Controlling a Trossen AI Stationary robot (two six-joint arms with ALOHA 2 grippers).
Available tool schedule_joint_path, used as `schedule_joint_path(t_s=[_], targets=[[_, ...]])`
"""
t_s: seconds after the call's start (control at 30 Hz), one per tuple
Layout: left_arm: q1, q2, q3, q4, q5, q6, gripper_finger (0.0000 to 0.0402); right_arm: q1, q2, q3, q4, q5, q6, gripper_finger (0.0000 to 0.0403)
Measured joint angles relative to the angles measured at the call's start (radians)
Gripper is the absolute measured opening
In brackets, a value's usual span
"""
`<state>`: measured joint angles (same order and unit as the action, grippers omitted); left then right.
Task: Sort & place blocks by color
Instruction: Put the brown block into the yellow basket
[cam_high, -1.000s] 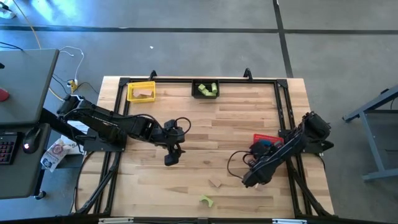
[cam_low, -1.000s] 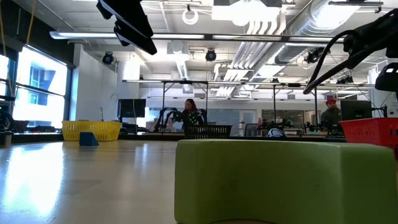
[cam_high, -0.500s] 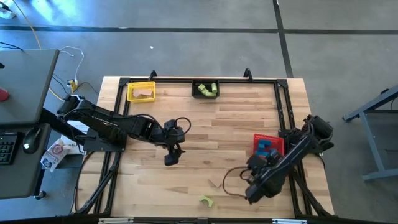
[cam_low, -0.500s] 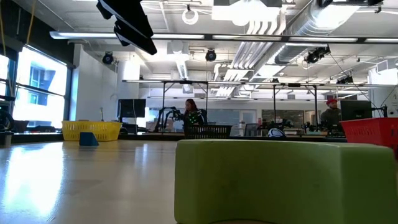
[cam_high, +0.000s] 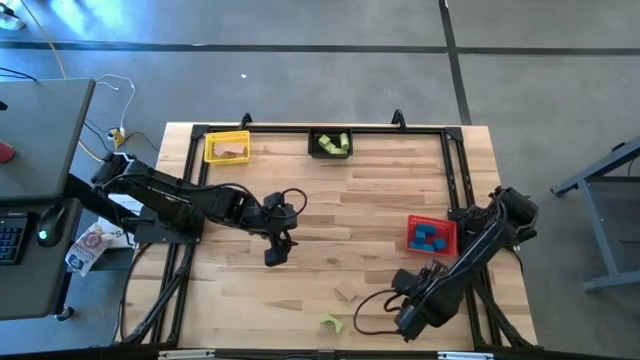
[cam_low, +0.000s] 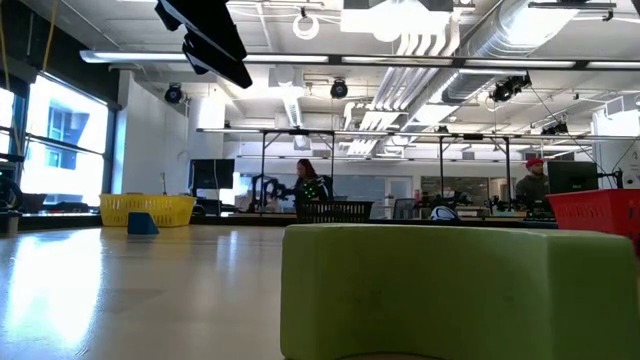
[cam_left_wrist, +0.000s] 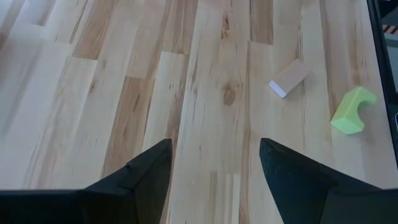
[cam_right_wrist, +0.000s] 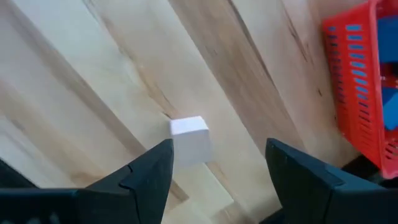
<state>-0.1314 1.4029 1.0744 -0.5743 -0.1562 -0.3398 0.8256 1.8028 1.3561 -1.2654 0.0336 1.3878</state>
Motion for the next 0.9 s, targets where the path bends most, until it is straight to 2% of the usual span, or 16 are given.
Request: schedule_joint_path(t_s=[0.27, 0.43, 0.6, 0.7, 0.9], targets=[[0.0, 0.0, 0.0, 0.0, 0.0, 0.001, 0.0227, 0.002, 0.0, -0.098, 0.172, -0.1, -0.001, 0.024], [0.0, 0.0, 0.0, 0.0, 0.0, 0.002, 0.0227, 0.002, 0.0, -0.165, 0.251, -0.116, 0.002, 0.024], [0.0, 0.0, 0.0, 0.0, 0.0, 0.002, 0.0227, 0.002, 0.0, -0.196, 0.258, -0.125, 0.026, 0.0236], [0.0, 0.0, 0.0, 0.0, -0.001, 0.003, 0.0227, 0.002, 0.0, -0.212, 0.292, -0.147, 0.026, 0.0213], [0.0, 0.0, 0.0, 0.0, -0.003, 0.003, 0.0227, 0.002, 0.0, -0.248, 0.394, -0.172, 0.018, 0.0127]])
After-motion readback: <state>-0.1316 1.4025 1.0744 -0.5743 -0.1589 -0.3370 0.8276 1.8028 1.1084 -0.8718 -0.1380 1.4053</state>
